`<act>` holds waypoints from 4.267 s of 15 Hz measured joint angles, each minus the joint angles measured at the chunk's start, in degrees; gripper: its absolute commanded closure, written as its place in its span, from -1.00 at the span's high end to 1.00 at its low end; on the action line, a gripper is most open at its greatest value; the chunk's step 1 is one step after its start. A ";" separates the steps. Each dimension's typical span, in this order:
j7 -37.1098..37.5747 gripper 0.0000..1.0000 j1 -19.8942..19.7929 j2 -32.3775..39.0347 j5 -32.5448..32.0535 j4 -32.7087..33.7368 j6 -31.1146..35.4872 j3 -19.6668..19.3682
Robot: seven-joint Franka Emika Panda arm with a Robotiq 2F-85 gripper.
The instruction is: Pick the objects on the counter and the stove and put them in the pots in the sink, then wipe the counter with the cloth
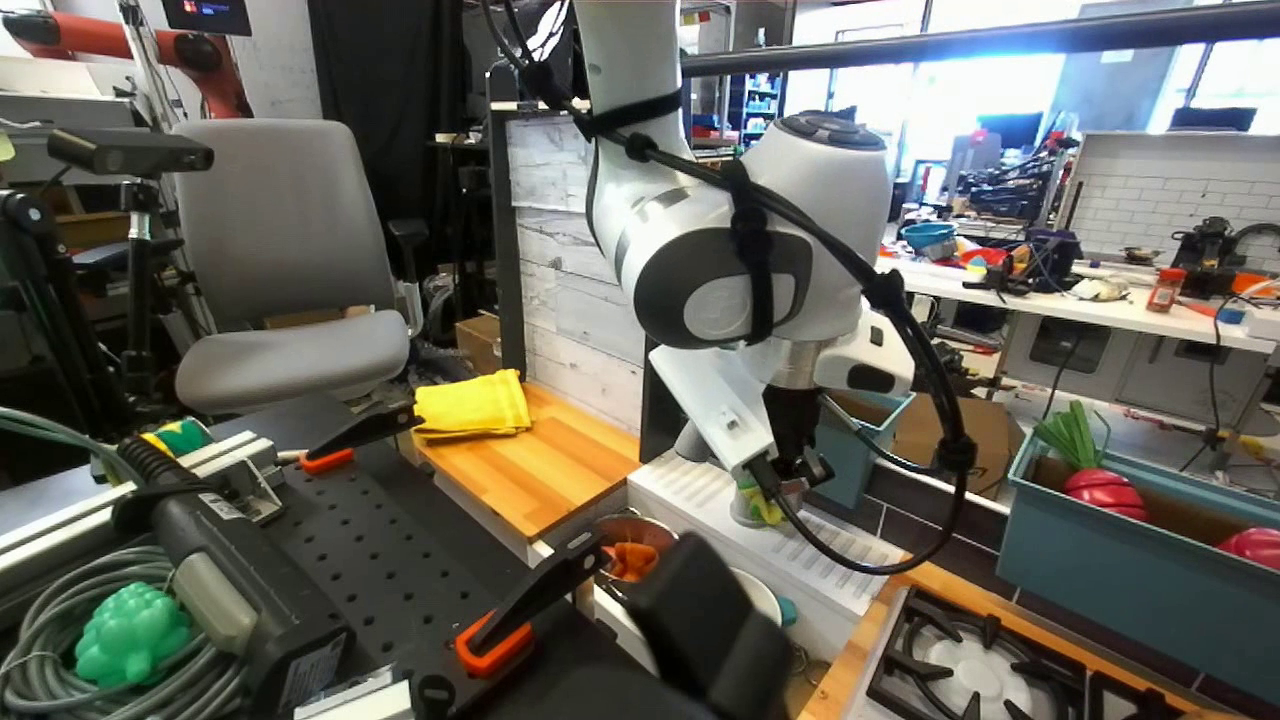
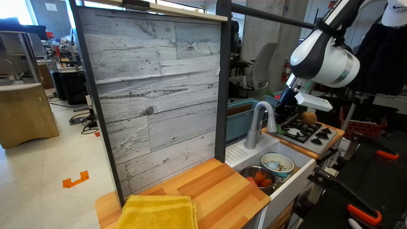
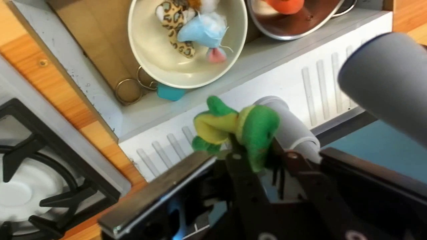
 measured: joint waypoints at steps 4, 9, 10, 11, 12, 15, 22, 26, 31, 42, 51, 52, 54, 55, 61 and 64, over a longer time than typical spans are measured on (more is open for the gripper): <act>2.53 0.60 0.16 -0.63 0.65 1.94 -6.09 -0.37; 4.74 0.83 1.82 -4.03 1.72 3.04 -12.69 -5.82; 4.93 0.90 2.22 -4.67 1.72 2.99 -13.18 -6.79; 5.08 0.98 2.48 -5.00 1.72 2.94 -13.29 -7.22; 5.26 0.98 2.69 -5.09 1.72 2.89 -13.29 -7.34; 2.63 1.00 3.14 -5.04 1.68 2.36 -15.56 -8.03; -16.57 1.00 2.27 -16.47 1.87 -13.48 -18.56 -5.61; -24.94 1.00 2.37 -24.64 6.92 -23.91 -12.08 2.61; -27.50 1.00 4.87 -26.43 12.12 -26.28 -8.56 9.89; -25.03 1.00 9.39 -24.62 11.29 -22.83 -8.83 8.81; -9.77 1.00 30.52 -12.61 -0.24 -7.40 -8.54 4.45; -9.78 1.00 31.79 -10.13 -1.34 -4.82 -8.32 4.46; -9.80 1.00 33.66 -5.44 -3.84 -0.12 -7.94 4.44; -9.88 1.00 34.13 -3.44 -4.67 1.87 -7.89 4.56; -10.30 1.00 34.03 -1.42 -5.40 3.45 -7.92 4.93; -10.30 1.00 34.07 -1.32 -5.51 3.57 -7.96 5.02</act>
